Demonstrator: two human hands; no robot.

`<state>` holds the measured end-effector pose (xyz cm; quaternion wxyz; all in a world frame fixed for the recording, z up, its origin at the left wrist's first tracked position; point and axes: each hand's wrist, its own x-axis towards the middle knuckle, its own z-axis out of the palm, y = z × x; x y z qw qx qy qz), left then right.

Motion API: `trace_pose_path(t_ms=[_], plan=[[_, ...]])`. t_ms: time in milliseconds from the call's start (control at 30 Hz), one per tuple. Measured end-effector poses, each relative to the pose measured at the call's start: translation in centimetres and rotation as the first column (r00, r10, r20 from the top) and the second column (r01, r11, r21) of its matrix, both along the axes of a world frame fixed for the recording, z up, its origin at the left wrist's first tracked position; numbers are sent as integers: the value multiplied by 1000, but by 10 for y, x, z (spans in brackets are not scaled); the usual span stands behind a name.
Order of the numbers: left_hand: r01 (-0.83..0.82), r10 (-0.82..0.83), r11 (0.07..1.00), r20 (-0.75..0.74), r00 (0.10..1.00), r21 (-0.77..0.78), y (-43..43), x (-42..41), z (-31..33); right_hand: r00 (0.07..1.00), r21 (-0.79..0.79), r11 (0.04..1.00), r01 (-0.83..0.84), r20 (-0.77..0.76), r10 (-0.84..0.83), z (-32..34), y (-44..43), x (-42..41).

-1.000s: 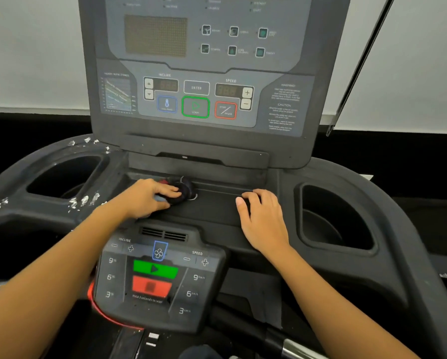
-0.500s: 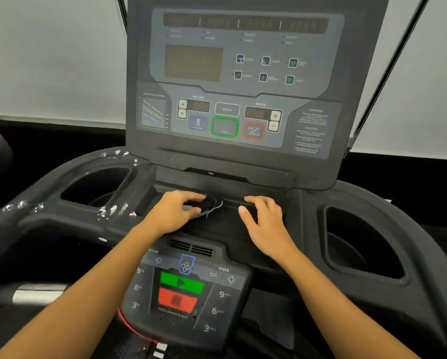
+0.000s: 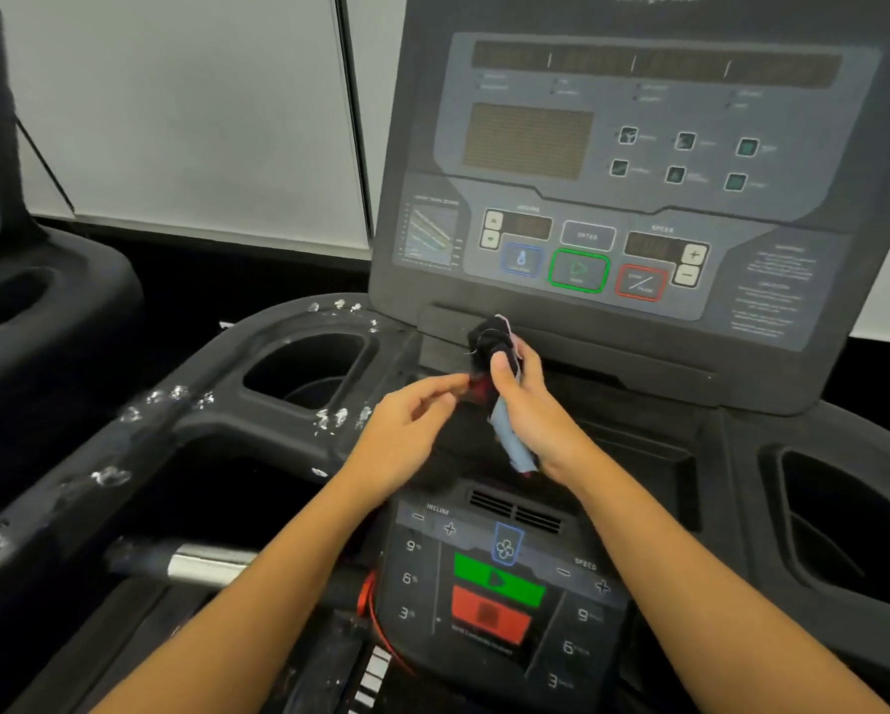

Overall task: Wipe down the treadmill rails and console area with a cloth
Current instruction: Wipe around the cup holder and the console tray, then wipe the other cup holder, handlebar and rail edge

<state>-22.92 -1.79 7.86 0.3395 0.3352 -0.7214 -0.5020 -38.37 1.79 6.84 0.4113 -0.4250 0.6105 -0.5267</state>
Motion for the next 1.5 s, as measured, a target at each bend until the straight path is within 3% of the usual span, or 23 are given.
trace_pose_path(t_ms=[100,200,267,367,467,667,867,967,1100,1233,1367,1500], plan=[[-167,189,974,141,972,-152,-23,32,-18,947,64,998,-27,-317,46,-3,-10,-12],[-285,341,929,240,909,-238,-46,63,-32,769,181,979,-94,-611,186,-14,-15,-20],[-331,411,896,270,871,-296,-60,79,-37,665,223,973,-61,-718,206,-28,-22,-19],[-324,462,867,366,808,-379,-82,97,-48,598,209,976,-63,-775,205,-35,-35,-11],[-302,472,868,464,750,-394,-98,108,-57,546,289,941,-176,-767,338,-29,-49,5],[-223,388,912,540,747,-345,-106,109,-71,443,347,881,-322,-767,464,-25,-44,17],[-126,333,926,615,714,-355,-114,108,-73,352,275,951,-141,-884,308,-24,-50,8],[-63,316,921,643,697,-384,-119,109,-75,386,224,969,-104,-889,247,-28,-59,21],[-1,317,901,656,686,-434,-127,111,-79,471,305,936,-175,-809,351,-29,-57,26],[15,350,864,620,702,-504,-134,112,-85,443,374,888,-269,-770,458,-28,-46,20],[15,365,852,615,699,-523,-137,111,-89,450,281,953,-110,-841,300,-30,-60,25],[30,369,849,632,682,-528,-139,111,-90,571,262,964,-55,-783,245,-32,-73,42]])
